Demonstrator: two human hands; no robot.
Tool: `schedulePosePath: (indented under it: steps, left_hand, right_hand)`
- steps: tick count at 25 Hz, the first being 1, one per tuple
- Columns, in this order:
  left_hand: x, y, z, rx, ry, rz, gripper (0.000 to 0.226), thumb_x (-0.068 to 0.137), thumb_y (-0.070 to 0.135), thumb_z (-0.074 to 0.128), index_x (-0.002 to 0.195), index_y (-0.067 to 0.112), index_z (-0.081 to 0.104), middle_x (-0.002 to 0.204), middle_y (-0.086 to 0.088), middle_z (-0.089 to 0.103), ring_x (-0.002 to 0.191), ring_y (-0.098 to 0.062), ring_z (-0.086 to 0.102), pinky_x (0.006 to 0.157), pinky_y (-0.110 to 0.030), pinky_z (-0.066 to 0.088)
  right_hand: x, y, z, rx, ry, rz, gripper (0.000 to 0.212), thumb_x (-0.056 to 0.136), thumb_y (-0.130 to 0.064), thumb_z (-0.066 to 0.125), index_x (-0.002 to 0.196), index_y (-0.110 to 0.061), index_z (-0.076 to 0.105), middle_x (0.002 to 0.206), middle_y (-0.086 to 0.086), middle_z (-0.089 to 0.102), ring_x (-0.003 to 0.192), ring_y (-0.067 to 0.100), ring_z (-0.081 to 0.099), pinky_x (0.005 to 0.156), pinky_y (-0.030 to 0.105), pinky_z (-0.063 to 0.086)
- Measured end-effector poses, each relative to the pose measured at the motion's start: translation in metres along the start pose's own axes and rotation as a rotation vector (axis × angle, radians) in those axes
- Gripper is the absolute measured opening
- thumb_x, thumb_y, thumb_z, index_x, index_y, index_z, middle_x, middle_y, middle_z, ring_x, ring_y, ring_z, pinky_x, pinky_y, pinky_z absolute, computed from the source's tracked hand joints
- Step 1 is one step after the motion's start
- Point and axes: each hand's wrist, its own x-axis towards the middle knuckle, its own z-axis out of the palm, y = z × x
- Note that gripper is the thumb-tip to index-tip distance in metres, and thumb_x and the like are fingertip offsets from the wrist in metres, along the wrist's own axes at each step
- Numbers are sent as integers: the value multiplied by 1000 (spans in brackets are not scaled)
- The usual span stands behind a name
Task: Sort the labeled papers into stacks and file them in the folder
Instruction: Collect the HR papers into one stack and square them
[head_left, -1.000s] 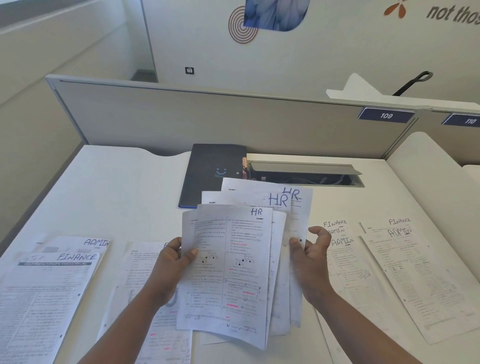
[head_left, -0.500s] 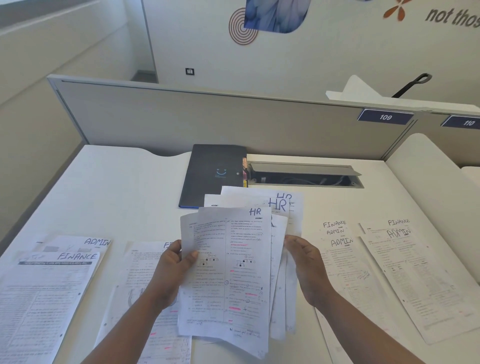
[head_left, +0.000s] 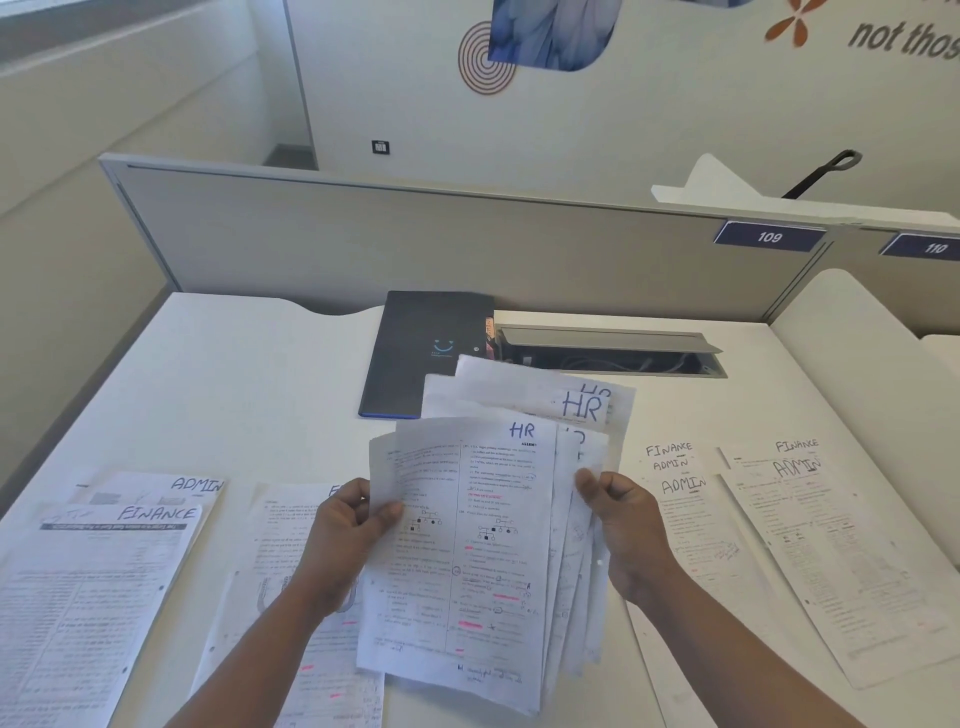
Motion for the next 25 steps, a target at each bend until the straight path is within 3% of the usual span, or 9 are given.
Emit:
schedulePosePath:
  steps: [4,8,15,20,22,25]
  left_hand:
    - [0,3,-4,51,-7,21,17,89,0,75,105,-1,67,102,-23,79,86,-37,79,66,-40,64]
    - [-1,7,-4,84,-12,24,12,90,3,76,98,6,69,102,-23,79,87,-42,78,68,-46,65]
    - [2,8,4,23,-25,12,19,86,-3,78,97,10,69,107,-22,78,91,-43,77,68,-45,65]
    - [5,8,15,9,-61,-24,26,73,8,86,95,12,72,112,-22,77,95,-44,76,74,-49,64]
    - [8,7,23,-33,-45,-64,34,75,6,88,103,6,67,114,-24,76,97,-44,76,73,-48,64]
    - [14,5,45,-111,-23,-168,23,94,6,71,114,4,62,114,-24,76,93,-37,78,68,-44,65]
  right_hand:
    - [3,-3,-2,78,33,6,15,84,-28,74,84,-13,79,108,17,77,95,28,70,97,48,56]
    - [4,-4,-9,88,50,-14,13,97,-11,66,90,-8,77,105,19,76,96,33,69,100,59,54]
    - [-4,-6,-11,36,6,-33,16,98,0,63,98,-11,76,112,19,77,98,33,74,90,49,60]
    - [-8,-11,-24,63,-8,-31,19,100,1,59,111,-8,72,116,17,76,105,36,73,93,51,60]
    - [-8,-12,-29,76,-24,-12,21,100,1,59,116,-7,70,119,18,75,107,37,72,94,51,59]
    - [-6,-14,-35,56,-101,-14,30,102,0,56,127,-14,65,124,17,73,107,34,73,91,48,61]
